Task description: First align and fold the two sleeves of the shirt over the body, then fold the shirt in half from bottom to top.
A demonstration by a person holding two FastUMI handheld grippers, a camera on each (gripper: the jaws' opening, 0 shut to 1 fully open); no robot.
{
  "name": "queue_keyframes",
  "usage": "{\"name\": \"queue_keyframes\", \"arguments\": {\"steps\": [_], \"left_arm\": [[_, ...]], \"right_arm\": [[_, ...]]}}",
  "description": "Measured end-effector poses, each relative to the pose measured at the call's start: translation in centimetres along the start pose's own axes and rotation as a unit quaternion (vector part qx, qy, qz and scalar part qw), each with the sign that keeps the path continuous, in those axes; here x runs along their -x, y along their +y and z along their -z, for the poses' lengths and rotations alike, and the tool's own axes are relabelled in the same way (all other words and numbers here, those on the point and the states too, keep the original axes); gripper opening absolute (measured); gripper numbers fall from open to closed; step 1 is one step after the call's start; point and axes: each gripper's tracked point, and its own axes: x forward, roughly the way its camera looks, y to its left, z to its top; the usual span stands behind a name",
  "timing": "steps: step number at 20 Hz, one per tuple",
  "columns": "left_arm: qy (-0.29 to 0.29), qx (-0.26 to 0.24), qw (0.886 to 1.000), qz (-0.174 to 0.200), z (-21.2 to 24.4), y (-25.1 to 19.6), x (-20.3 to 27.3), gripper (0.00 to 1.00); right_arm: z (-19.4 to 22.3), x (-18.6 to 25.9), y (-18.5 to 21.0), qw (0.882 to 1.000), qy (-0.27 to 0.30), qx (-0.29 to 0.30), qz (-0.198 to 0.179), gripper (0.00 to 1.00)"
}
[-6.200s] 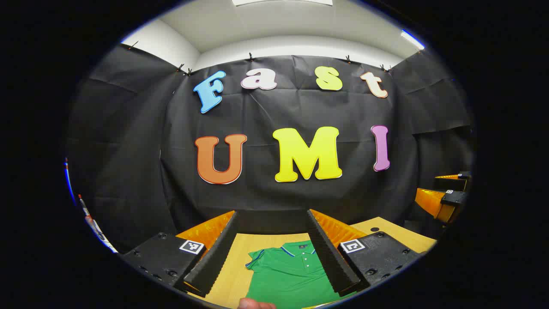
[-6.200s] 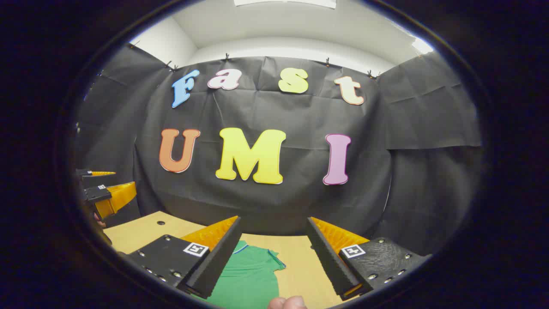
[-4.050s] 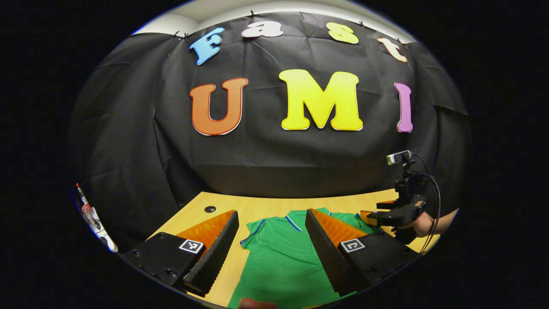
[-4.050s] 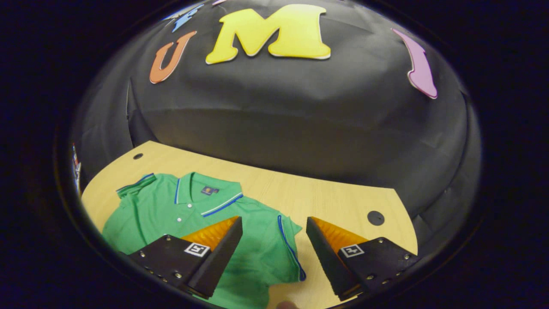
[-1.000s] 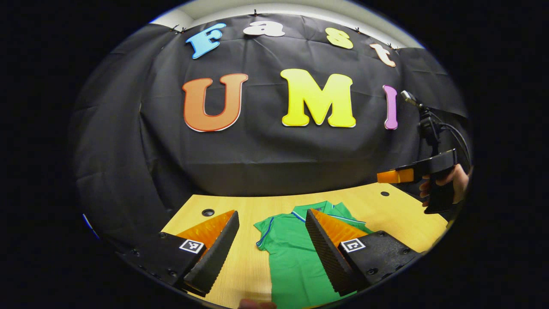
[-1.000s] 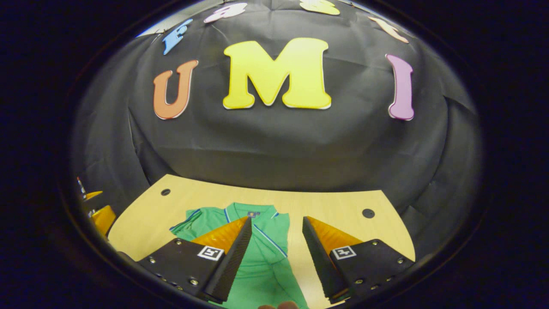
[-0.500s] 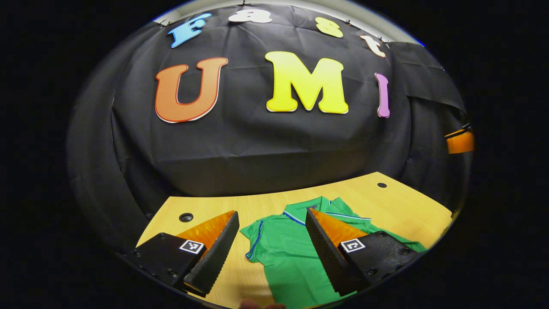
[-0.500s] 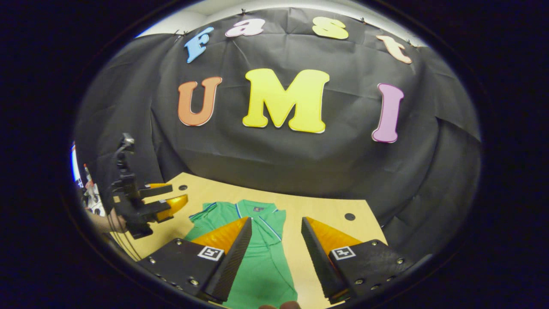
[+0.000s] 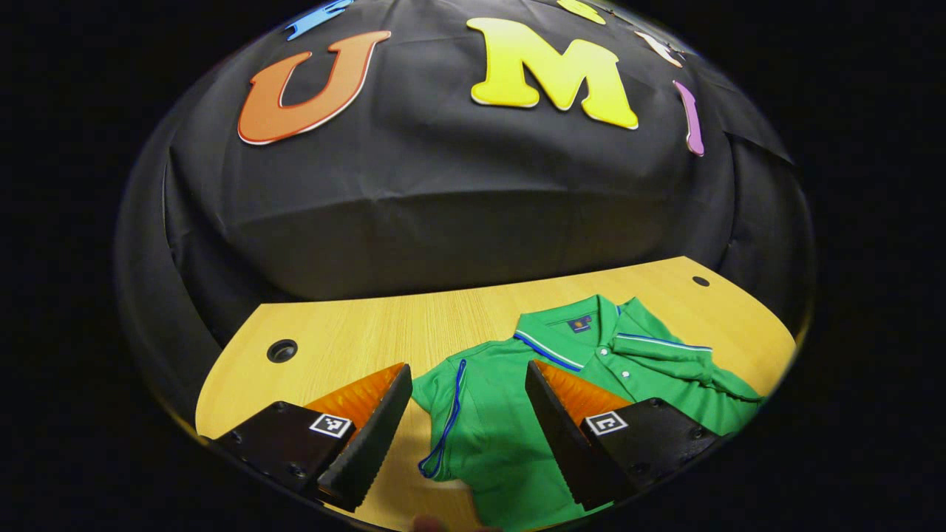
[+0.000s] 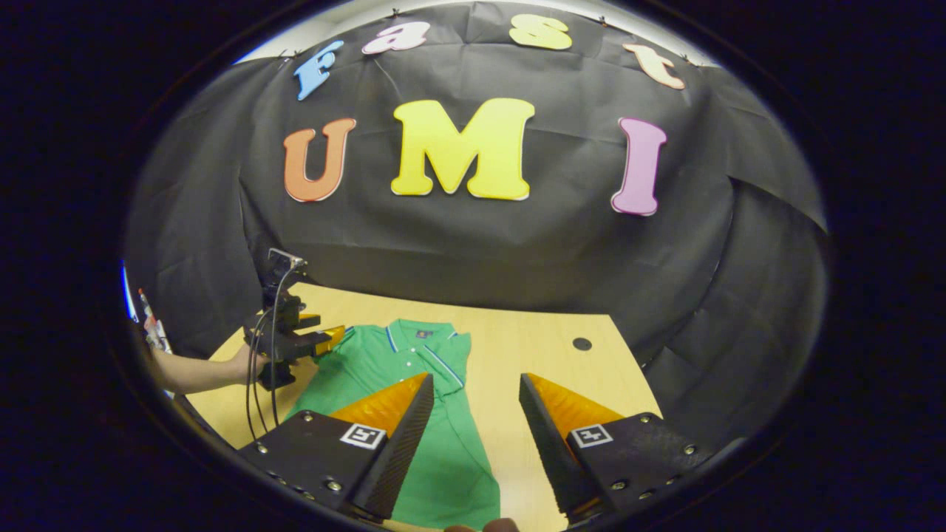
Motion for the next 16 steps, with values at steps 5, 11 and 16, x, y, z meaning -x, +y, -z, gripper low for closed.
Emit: {"name": "queue_keyframes", "arguments": {"steps": [5,11,16], "left_arm": [[0.041,0.011,0.999,-0.010,2.8,1.6,-3.3,0.83],[0.084,-0.024,0.996,0.004,5.2,1.2,-4.8,0.71],[0.080,-0.030,0.996,0.004,5.0,1.4,-5.1,0.40]], "right_arm": [[1.7,-1.5,-1.1,1.000,0.018,-0.018,0.007,0.76],[4.1,-2.8,-2.1,0.997,0.044,-0.057,0.010,0.76],[4.7,-3.6,-2.5,0.996,0.048,-0.071,0.006,0.76]]}}
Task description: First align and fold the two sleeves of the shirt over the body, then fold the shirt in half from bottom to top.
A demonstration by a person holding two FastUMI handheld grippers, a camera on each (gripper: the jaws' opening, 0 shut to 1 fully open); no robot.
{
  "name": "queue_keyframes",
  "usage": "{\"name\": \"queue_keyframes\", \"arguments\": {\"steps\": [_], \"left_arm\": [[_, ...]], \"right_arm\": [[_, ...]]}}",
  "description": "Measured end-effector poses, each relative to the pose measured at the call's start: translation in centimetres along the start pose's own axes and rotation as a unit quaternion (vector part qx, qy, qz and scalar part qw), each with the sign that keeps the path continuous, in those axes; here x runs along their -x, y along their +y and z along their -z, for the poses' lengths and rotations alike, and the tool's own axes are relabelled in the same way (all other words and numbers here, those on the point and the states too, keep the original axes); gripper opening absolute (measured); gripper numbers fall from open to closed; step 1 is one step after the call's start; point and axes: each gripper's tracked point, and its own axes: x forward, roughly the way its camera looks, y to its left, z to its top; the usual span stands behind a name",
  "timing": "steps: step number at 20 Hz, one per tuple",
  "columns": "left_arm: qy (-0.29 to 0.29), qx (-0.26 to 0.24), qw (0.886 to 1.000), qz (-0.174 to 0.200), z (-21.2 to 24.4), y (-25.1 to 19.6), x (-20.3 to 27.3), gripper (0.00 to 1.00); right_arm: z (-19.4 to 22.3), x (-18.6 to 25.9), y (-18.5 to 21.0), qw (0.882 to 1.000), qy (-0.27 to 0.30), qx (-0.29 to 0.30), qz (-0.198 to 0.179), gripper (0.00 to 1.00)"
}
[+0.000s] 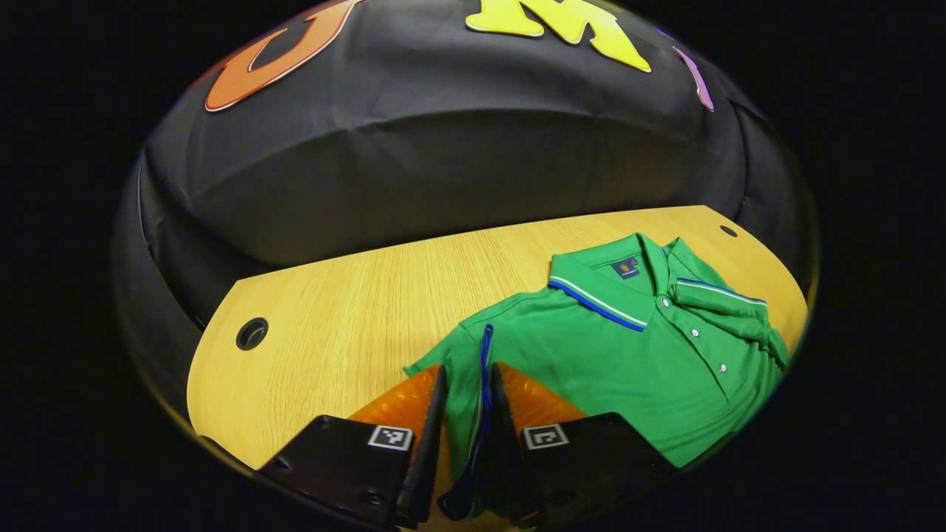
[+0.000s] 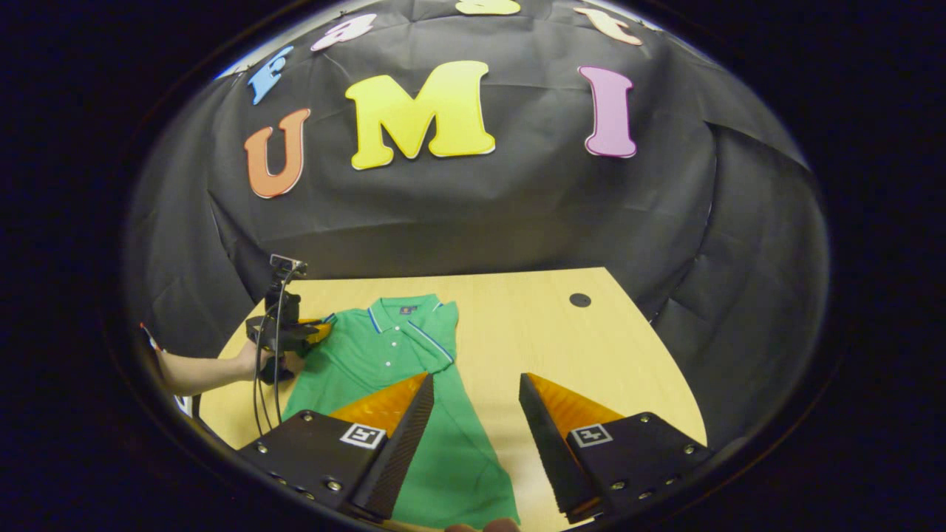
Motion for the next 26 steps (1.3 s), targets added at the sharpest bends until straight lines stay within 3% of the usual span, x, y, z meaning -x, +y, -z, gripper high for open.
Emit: {"name": "queue_keyframes", "arguments": {"steps": [3,5,6,7,9,11,12,19,26], "left_arm": [[0.004,-0.002,1.000,-0.012,0.1,0.5,-0.1,0.17],[0.005,-0.004,1.000,-0.008,-0.1,0.3,0.1,0.11],[0.007,-0.003,1.000,-0.005,-0.3,0.1,0.2,0.15],[0.007,-0.003,1.000,-0.005,-0.5,0.0,0.4,0.07],[-0.004,0.000,1.000,-0.004,-1.5,-0.2,1.1,0.05],[-0.016,-0.002,1.000,-0.002,-3.0,-0.6,2.1,0.05],[-0.023,-0.004,1.000,-0.002,-3.7,-0.9,2.5,0.05],[-0.048,-0.013,0.999,0.014,-8.3,-5.2,4.9,0.05],[-0.029,-0.010,0.998,0.059,-8.4,-12.4,4.7,0.05]], "right_arm": [[0.5,-0.5,0.0,1.000,0.005,-0.002,-0.002,0.76],[0.8,-0.8,0.0,1.000,0.009,-0.003,-0.003,0.76],[0.9,-0.9,0.0,1.000,0.010,-0.003,-0.003,0.76],[1.0,-0.9,-0.1,1.000,0.011,-0.004,-0.001,0.76],[0.8,-1.2,-0.9,1.000,0.005,-0.006,0.016,0.76],[0.0,-1.1,-1.5,0.999,-0.009,-0.016,0.029,0.95],[-0.2,-0.9,-1.5,0.999,-0.011,-0.023,0.029,0.96],[-0.4,0.8,-2.3,0.998,-0.023,-0.040,0.029,0.95],[0.8,3.3,-5.2,0.996,-0.032,-0.067,0.051,0.95]]}}
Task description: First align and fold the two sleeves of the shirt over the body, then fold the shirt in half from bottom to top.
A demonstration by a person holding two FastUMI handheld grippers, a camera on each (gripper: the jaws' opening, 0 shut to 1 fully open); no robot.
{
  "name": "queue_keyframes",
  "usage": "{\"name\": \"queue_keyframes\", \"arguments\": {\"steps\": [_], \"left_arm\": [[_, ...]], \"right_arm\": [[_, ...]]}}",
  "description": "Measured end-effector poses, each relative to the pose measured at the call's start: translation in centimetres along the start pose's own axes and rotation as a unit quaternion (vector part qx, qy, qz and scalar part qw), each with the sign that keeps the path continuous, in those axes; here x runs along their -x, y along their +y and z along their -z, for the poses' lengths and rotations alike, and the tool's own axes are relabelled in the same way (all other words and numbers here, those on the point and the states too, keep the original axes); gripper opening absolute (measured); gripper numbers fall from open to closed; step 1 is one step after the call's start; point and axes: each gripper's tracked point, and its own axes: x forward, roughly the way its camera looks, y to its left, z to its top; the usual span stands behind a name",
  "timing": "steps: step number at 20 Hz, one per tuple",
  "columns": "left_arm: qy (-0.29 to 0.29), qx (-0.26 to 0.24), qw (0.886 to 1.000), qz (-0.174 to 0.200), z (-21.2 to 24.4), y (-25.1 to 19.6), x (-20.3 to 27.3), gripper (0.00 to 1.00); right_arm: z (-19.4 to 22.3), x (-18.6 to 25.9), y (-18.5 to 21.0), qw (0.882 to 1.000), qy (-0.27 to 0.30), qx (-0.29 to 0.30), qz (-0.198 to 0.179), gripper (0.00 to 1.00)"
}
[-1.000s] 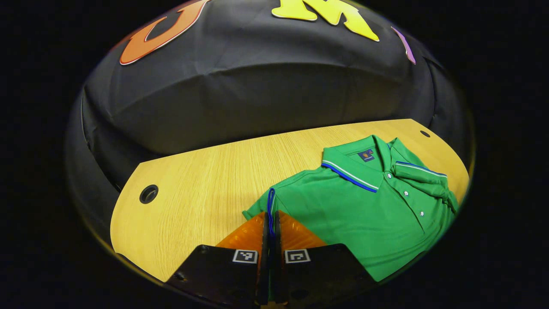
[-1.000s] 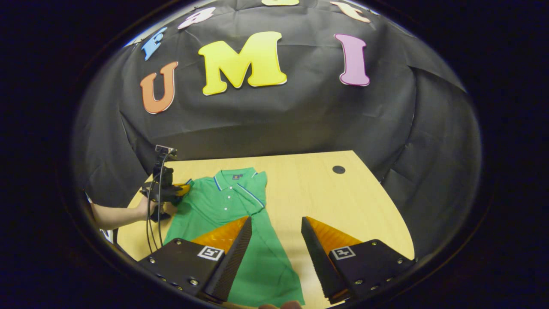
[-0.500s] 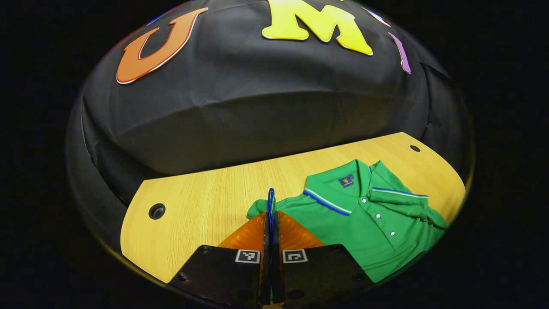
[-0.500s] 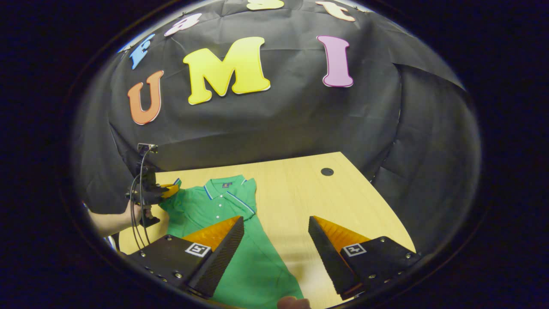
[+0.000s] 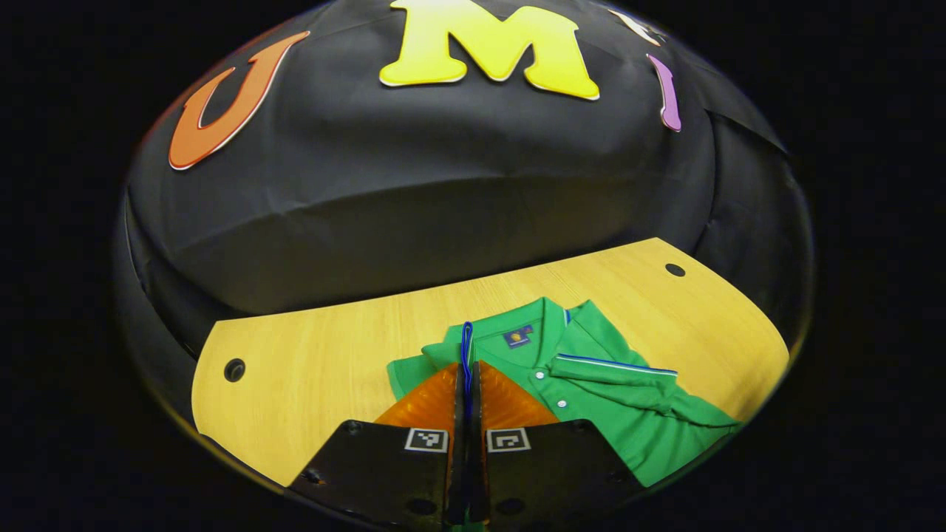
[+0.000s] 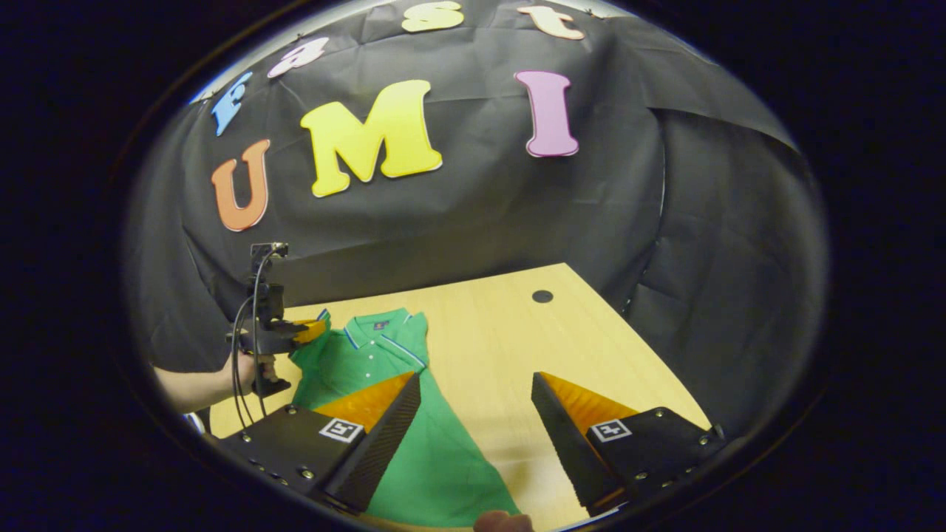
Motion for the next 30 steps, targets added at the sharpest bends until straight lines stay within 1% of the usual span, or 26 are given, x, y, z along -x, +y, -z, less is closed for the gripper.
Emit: {"name": "queue_keyframes", "arguments": {"steps": [4,6,7,8,10,11,14,17,19,22,24,26,28,30], "left_arm": [[0.012,-0.016,1.000,0.012,1.3,-2.8,-1.4,0.05],[0.030,-0.024,0.999,0.019,2.9,-3.9,-2.3,0.06],[0.041,-0.024,0.998,0.032,3.7,-4.7,-2.4,0.12],[0.046,-0.019,0.998,0.042,4.2,-5.4,-2.1,0.15],[0.036,-0.017,0.998,0.040,4.0,-5.4,-1.5,0.84],[0.031,-0.016,0.999,0.029,3.8,-4.9,-1.1,1.00],[0.023,0.006,1.000,0.012,3.5,-3.7,1.9,0.98],[0.024,0.021,0.999,0.000,4.2,-1.9,6.4,0.98],[0.034,0.021,0.999,-0.003,5.9,-0.8,10.1,0.98],[0.056,0.026,0.998,-0.006,9.0,0.5,15.6,0.98],[0.062,0.026,0.998,-0.008,10.6,0.9,19.0,0.98],[0.074,0.021,0.997,-0.002,12.7,0.8,22.1,0.98],[0.089,0.029,0.995,0.017,15.1,0.0,24.8,0.99],[0.108,0.037,0.993,0.025,17.6,-0.4,27.1,0.99]], "right_arm": [[0.5,0.3,-1.7,1.000,0.002,-0.013,0.011,0.96],[0.9,0.2,-2.1,1.000,0.004,-0.018,0.013,0.95],[1.1,0.2,-2.3,1.000,0.005,-0.019,0.014,0.95],[1.3,0.2,-2.4,1.000,0.006,-0.021,0.014,0.95],[1.4,0.0,-2.7,1.000,0.008,-0.026,0.013,0.95],[1.4,-0.1,-2.6,1.000,0.008,-0.027,0.012,0.95],[1.3,-0.8,-2.2,1.000,0.008,-0.023,-0.002,0.95],[1.8,-1.6,-1.3,0.999,0.019,0.002,-0.035,0.95],[2.6,-2.0,-0.6,0.997,0.033,0.031,-0.064,0.95],[4.2,-2.3,-0.3,0.990,0.052,0.091,-0.094,0.96],[5.6,-2.1,-0.1,0.986,0.070,0.108,-0.109,0.96],[7.3,-1.4,-0.1,0.981,0.093,0.115,-0.122,0.96],[9.3,-0.5,-0.3,0.976,0.112,0.135,-0.131,0.96],[11.4,0.4,-0.7,0.969,0.130,0.157,-0.138,0.96]]}}
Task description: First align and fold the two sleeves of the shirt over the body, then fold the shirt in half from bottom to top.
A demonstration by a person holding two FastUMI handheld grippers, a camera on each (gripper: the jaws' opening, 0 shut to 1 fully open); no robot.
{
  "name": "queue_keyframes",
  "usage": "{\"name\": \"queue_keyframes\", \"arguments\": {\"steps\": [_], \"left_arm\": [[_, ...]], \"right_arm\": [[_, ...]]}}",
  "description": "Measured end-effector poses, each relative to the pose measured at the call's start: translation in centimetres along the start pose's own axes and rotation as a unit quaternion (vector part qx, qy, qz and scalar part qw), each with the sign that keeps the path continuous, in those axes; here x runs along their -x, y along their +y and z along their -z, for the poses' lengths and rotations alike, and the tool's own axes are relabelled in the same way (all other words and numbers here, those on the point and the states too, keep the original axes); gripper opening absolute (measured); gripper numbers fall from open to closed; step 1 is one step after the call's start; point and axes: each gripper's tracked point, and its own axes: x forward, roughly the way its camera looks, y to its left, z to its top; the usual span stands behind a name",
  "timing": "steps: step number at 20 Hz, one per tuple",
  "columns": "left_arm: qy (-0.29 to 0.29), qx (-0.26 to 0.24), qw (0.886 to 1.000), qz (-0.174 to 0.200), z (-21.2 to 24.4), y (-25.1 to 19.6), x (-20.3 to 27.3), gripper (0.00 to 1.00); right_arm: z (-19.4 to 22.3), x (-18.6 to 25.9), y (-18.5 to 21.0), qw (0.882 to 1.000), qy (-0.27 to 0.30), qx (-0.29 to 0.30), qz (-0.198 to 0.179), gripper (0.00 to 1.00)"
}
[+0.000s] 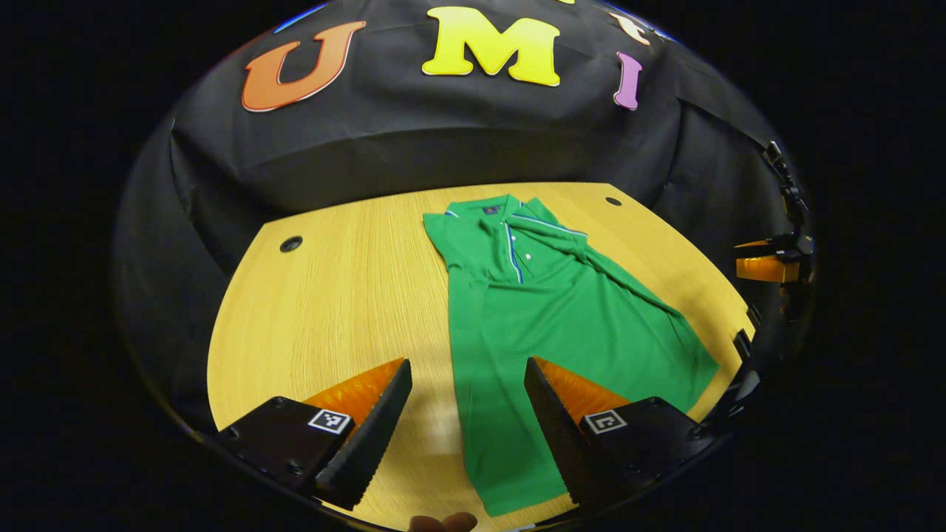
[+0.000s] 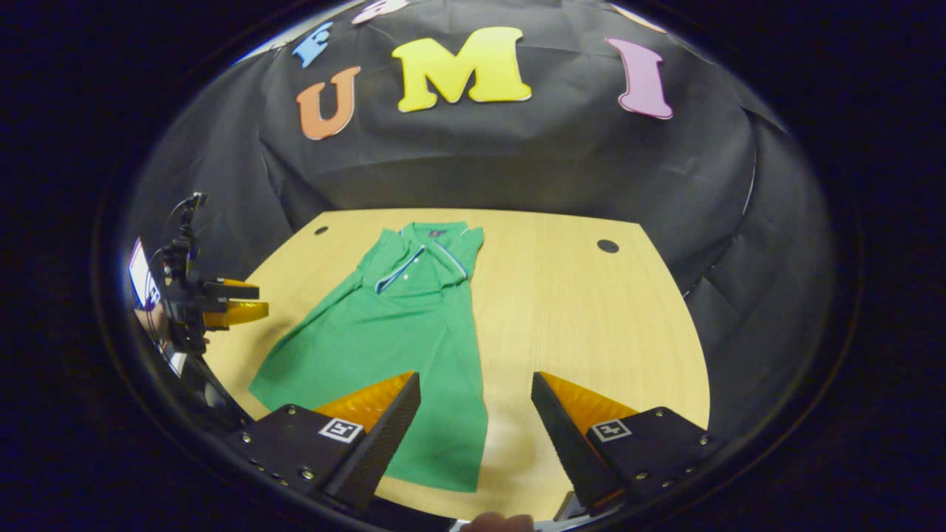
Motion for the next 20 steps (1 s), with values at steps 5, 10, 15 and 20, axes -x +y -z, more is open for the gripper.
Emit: {"name": "queue_keyframes", "arguments": {"steps": [5,10,15,20], "left_arm": [[0.058,0.000,0.997,0.046,7.3,-1.7,3.2,0.99],[0.101,-0.017,0.993,0.064,12.8,-2.5,3.7,0.99],[0.128,-0.015,0.989,0.068,15.9,-3.2,3.8,0.99],[0.136,-0.012,0.988,0.068,16.6,-3.7,3.3,0.99]], "right_arm": [[6.6,0.2,0.9,0.997,0.063,0.049,-0.015,0.96],[12.3,-0.4,1.4,0.990,0.113,0.081,-0.024,0.96],[14.9,-1.0,1.3,0.987,0.134,0.088,-0.025,0.95],[16.4,-2.0,1.6,0.985,0.145,0.088,-0.036,0.95]]}}
